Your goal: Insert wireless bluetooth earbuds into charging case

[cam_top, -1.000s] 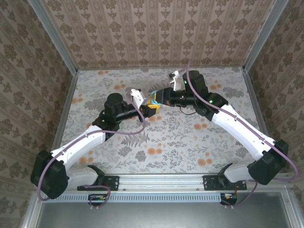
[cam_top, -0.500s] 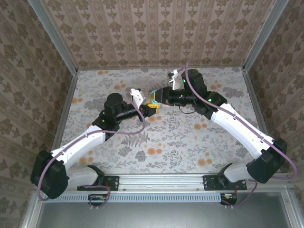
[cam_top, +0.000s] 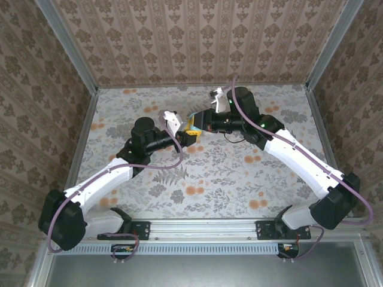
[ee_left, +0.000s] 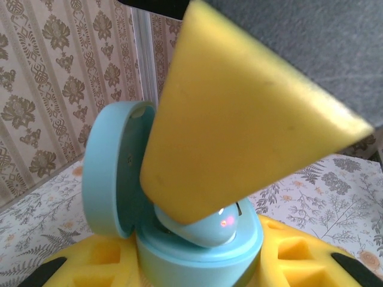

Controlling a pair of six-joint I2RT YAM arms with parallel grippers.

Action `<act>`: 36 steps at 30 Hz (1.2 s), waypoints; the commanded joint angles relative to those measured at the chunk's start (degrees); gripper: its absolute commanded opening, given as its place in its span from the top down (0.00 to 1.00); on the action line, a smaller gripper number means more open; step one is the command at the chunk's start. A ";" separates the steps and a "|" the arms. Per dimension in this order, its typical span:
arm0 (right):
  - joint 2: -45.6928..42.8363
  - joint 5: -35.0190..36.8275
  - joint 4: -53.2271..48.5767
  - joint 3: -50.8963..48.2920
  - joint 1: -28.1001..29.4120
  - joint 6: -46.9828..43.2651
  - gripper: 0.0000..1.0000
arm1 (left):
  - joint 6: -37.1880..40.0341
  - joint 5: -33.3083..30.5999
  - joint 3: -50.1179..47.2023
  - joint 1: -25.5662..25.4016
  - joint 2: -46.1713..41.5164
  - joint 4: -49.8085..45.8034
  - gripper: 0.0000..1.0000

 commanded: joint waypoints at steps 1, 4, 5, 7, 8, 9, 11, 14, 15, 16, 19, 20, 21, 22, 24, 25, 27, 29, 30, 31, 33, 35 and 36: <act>1.44 -0.20 0.08 1.19 0.74 0.43 0.76 | -0.73 0.60 1.00 -0.27 -0.87 4.42 0.74; 1.37 1.77 -3.02 1.45 0.74 -0.96 0.74 | -0.71 0.16 1.04 -0.28 -1.05 4.50 0.74; 1.12 2.35 -3.84 1.48 0.74 -1.41 0.74 | -0.64 0.11 0.96 -0.25 -1.13 4.50 0.74; 0.73 3.04 -4.32 1.39 0.74 -1.61 0.74 | -0.55 0.03 0.98 -0.27 -1.23 4.51 0.74; 0.42 3.18 -4.20 1.38 0.76 -1.60 0.73 | -0.55 -0.03 1.02 -0.28 -1.19 4.51 0.74; 0.21 3.23 -4.04 1.38 0.75 -1.50 0.73 | -0.64 0.02 1.04 -0.28 -1.16 4.58 0.74; 0.06 3.36 -4.19 1.65 0.74 -1.49 0.73 | -0.75 0.09 0.96 -0.28 -1.14 4.68 0.74; 0.05 3.74 -4.68 1.97 0.75 -1.58 0.71 | -0.69 0.07 0.91 -0.28 -1.14 4.72 0.74; -0.02 3.92 -4.89 2.01 0.74 -1.58 0.70 | -0.64 0.17 0.93 -0.28 -1.16 4.75 0.74; -0.14 4.07 -4.97 2.02 0.76 -1.58 0.70 | -0.64 0.05 0.95 -0.28 -1.23 4.64 0.74; -0.35 4.31 -5.25 2.24 0.74 -1.58 0.70 | -0.48 -0.07 0.79 -0.27 -1.38 4.50 0.74; -0.56 4.60 -5.40 2.36 0.74 -1.58 0.70 | -0.47 -0.15 0.66 -0.28 -1.41 4.50 0.74; -0.66 4.95 -5.52 2.34 0.77 -1.58 0.70 | -0.47 -0.24 0.61 -0.28 -1.42 4.55 0.74; -0.66 5.34 -5.59 2.32 0.79 -1.57 0.70 | -0.47 -0.24 0.67 -0.28 -1.41 4.49 0.74; -0.66 6.32 -6.17 2.37 0.75 -1.63 0.70 | -0.38 -0.33 0.65 -0.28 -1.49 4.33 0.74; -0.66 6.60 -6.29 2.37 0.75 -1.58 0.70 | -0.26 -0.40 0.63 -0.26 -1.49 4.37 0.74; -2.20 6.91 -6.31 2.40 0.74 -1.58 0.70 | -0.24 -0.41 0.69 -0.28 -1.49 4.34 0.74; -2.51 7.00 -6.51 2.49 0.74 -1.48 0.69 | -0.27 -0.39 0.74 -0.28 -1.45 4.34 0.74; -2.46 7.01 -6.49 2.52 0.74 -1.49 0.69 | -0.24 -0.42 0.73 -0.28 -1.33 4.35 0.74; -2.59 7.09 -6.62 2.53 0.74 -1.41 0.68 | -0.20 -0.41 0.70 -0.28 -1.31 4.33 0.74; -2.68 7.41 -6.79 2.69 0.74 -1.32 0.68 | -0.17 -0.41 0.76 -0.28 -1.32 4.32 0.74; -2.90 7.58 -6.81 2.70 0.74 -1.25 0.68 | -0.16 -0.34 0.73 -0.27 -1.32 4.25 0.74; -2.94 7.57 -6.83 2.75 0.77 -1.32 0.67 | -0.16 -0.35 0.72 -0.27 -1.32 4.16 0.74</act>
